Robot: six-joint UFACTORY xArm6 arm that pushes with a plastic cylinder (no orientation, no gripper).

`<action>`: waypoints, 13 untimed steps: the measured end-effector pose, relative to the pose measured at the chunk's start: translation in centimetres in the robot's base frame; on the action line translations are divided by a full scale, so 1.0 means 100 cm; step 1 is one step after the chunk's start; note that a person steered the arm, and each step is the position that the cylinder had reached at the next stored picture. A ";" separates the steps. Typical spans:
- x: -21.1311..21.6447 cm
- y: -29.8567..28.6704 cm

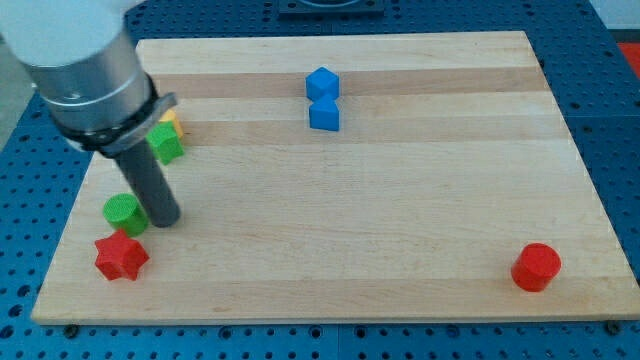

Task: Slide the red star right a bit

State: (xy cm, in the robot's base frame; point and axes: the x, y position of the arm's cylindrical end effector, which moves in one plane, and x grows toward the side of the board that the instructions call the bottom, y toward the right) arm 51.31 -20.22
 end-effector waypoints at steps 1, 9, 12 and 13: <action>-0.003 -0.052; -0.015 -0.103; 0.001 -0.102; -0.002 -0.102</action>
State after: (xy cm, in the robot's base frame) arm 51.10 -30.41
